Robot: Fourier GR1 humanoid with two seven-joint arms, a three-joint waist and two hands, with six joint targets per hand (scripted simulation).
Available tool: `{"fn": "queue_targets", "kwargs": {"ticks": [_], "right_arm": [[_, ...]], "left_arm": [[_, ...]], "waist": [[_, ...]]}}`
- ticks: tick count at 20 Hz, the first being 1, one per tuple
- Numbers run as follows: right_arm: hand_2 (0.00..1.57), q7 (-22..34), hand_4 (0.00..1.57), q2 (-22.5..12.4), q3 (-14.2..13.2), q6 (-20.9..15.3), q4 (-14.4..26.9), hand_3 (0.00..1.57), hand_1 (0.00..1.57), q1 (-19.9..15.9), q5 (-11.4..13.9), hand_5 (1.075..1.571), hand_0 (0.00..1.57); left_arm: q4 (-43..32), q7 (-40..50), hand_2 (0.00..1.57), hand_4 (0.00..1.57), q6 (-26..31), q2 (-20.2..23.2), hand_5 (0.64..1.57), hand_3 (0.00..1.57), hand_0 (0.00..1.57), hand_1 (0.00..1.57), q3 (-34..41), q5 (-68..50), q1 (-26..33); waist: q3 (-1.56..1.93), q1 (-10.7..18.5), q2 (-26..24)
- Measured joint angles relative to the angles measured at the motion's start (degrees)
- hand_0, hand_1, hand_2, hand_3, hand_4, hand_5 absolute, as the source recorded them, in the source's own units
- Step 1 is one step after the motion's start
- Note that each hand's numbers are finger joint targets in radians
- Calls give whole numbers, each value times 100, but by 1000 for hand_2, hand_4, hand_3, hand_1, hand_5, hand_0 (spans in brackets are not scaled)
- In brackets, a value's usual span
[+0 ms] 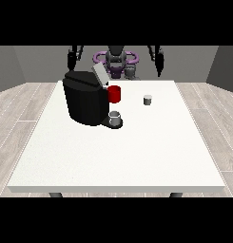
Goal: Insert the coffee pod into the coffee machine and close the lid
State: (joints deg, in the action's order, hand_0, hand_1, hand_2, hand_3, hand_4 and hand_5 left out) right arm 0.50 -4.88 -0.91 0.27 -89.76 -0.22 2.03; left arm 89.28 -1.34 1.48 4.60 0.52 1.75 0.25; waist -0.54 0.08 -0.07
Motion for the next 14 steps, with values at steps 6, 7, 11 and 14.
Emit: {"fn": "queue_targets", "kwargs": {"ticks": [6,7,11,14], "right_arm": [[0,-88,0,58,-76,19,217,0,0,35,-77,1571,0],[0,-123,0,31,-145,-121,247,0,0,12,25,1571,0],[0,-305,0,40,-171,-496,274,0,0,-139,376,1571,0],[0,-246,0,101,-67,-683,233,0,0,-268,597,1571,0]], "left_arm": [[81,-369,0,0,360,410,1571,0,0,0,-333,487,160],[115,-410,0,0,461,547,1571,0,0,0,-389,582,173],[-37,-463,0,0,686,1088,1571,0,0,0,-314,926,-168],[-276,-305,0,0,814,1376,1571,0,0,0,-228,1135,-494]], "waist": [[43,62,-117],[48,68,-123],[52,-125,104],[53,-282,232]]}}
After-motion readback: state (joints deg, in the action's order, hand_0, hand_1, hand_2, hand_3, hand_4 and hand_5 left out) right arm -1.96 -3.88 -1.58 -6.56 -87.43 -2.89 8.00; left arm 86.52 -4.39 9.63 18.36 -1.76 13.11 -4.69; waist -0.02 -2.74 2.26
